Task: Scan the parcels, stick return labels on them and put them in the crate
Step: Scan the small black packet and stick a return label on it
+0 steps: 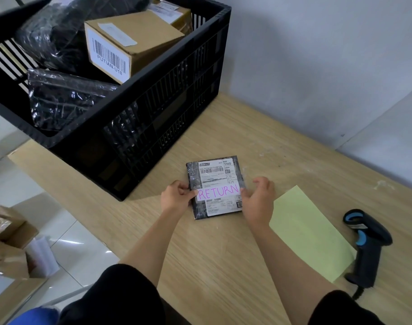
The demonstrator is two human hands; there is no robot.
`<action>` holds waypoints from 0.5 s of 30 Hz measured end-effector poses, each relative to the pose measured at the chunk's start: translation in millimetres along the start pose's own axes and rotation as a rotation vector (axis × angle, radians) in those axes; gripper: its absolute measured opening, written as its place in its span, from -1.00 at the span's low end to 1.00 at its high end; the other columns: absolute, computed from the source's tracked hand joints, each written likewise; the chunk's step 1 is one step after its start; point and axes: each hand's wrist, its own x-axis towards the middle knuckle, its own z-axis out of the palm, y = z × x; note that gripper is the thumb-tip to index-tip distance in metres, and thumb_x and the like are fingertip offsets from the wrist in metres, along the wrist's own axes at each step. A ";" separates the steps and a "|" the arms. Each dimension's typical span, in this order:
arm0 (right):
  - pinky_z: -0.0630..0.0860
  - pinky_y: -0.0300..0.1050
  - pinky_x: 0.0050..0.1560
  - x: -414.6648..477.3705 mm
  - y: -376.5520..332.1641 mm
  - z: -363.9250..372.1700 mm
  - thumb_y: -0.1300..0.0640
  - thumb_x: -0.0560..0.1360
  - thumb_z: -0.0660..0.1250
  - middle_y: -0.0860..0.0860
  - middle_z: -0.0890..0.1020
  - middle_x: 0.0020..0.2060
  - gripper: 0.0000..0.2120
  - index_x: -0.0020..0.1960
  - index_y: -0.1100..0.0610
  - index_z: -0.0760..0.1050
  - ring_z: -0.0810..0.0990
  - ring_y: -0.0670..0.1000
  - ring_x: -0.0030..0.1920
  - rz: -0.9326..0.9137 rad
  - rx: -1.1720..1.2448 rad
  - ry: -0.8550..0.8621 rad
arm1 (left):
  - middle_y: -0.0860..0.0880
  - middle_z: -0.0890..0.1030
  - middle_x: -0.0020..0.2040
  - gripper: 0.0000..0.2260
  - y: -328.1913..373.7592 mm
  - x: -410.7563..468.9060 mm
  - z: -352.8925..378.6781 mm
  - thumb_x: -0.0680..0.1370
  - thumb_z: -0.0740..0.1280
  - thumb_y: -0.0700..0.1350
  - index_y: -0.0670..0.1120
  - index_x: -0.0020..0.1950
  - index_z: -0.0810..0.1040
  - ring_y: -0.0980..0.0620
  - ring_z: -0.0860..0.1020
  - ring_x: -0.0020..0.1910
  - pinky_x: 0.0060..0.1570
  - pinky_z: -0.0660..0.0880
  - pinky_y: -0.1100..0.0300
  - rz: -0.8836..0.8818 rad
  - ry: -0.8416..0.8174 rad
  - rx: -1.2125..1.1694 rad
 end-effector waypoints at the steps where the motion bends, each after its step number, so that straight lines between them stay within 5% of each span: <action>1: 0.38 -0.05 0.06 -8.1 -3.7 1.5 0.26 0.45 0.39 0.16 0.51 0.15 -0.70 0.17 0.23 0.49 0.47 0.17 0.17 -0.181 -0.070 0.013 | 0.05 0.53 -0.33 -0.74 -1.4 -0.3 0.9 0.39 0.53 -0.09 -0.14 0.00 0.57 0.00 0.56 -0.24 -0.14 0.56 0.11 0.017 0.018 0.029; 4: 0.29 -0.01 0.26 -28.8 -9.6 15.4 0.24 0.50 0.31 0.07 0.53 0.26 -0.70 0.22 0.15 0.55 0.43 0.13 0.30 -0.496 -0.198 -0.231 | 0.13 0.50 -0.36 -0.74 -3.5 -4.2 4.8 0.42 0.49 -0.03 -0.11 0.02 0.55 0.12 0.49 -0.29 -0.32 0.35 0.30 0.066 0.074 0.085; 9: 0.27 0.01 0.38 -29.5 2.7 19.3 0.11 0.56 0.29 0.04 0.44 0.39 -0.63 0.35 0.11 0.47 0.34 0.07 0.42 -0.529 -0.187 -0.317 | 0.12 0.49 -0.35 -0.76 -7.8 -10.8 12.8 0.48 0.43 -0.07 -0.15 0.06 0.53 0.02 0.52 -0.23 -0.15 0.43 0.19 0.132 0.125 0.085; 15: -0.14 -0.24 0.46 -22.9 15.9 14.8 -0.15 0.54 0.26 0.03 -0.02 0.57 -0.21 0.56 0.18 -0.04 -0.08 -0.02 0.56 -0.342 -0.176 -0.389 | 0.10 0.51 -0.29 -0.76 -12.0 -16.9 20.5 0.50 0.41 -0.08 -0.14 0.11 0.54 0.11 0.47 -0.28 -0.19 0.40 0.27 0.119 0.195 0.009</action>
